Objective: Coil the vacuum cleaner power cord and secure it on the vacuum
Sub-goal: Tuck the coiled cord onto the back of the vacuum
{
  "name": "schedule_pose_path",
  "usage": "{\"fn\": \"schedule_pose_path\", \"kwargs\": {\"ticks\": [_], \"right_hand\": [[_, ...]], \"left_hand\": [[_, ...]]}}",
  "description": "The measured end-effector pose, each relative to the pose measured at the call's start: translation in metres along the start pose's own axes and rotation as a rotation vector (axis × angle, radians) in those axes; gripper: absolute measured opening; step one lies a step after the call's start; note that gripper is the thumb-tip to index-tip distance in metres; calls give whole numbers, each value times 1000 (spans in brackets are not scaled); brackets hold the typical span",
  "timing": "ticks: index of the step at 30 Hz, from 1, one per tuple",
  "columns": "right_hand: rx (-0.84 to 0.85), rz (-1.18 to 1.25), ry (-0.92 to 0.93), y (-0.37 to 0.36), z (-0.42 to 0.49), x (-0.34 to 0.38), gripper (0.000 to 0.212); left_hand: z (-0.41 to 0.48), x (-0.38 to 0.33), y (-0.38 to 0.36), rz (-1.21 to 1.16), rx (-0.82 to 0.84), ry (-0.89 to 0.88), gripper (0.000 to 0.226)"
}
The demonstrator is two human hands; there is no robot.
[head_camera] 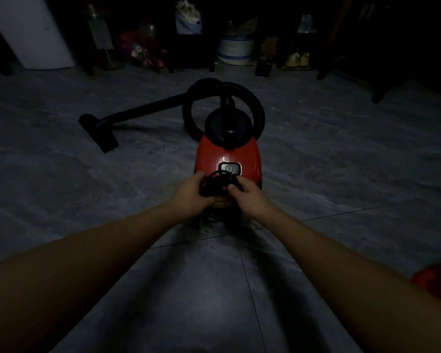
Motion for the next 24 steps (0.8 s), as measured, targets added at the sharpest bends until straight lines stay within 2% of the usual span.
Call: {"fn": "schedule_pose_path", "kwargs": {"ticks": [4, 8, 11, 16, 19, 24], "right_hand": [[4, 63, 10, 2, -1, 4, 10], [14, 17, 18, 5, -7, -2, 18], [-97, -92, 46, 16, -6, -7, 15], [-182, -367, 34, 20, -6, -6, 24], [-213, -490, 27, 21, -9, -6, 26], [-251, -523, 23, 23, -12, -10, 24]], "left_hand": [[6, 3, 6, -63, -37, -20, 36], [6, 18, 5, -84, -45, 70, 15], [6, 22, 0, -105, -37, 116, 23], [7, 24, -4, -45, -60, 146, 8], [4, 29, -7, 6, -67, 174, 11], [0, 25, -8, 59, -106, 149, 21]]}}
Point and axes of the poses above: each hand's wrist, its own z-axis towards the middle knuckle, its own y-axis out of the back of the hand, x = y × z, the point moved 10 cm from there along z, towards the middle knuckle, and after that the axes turned 5 degrees about y, right-handed, at the moved point
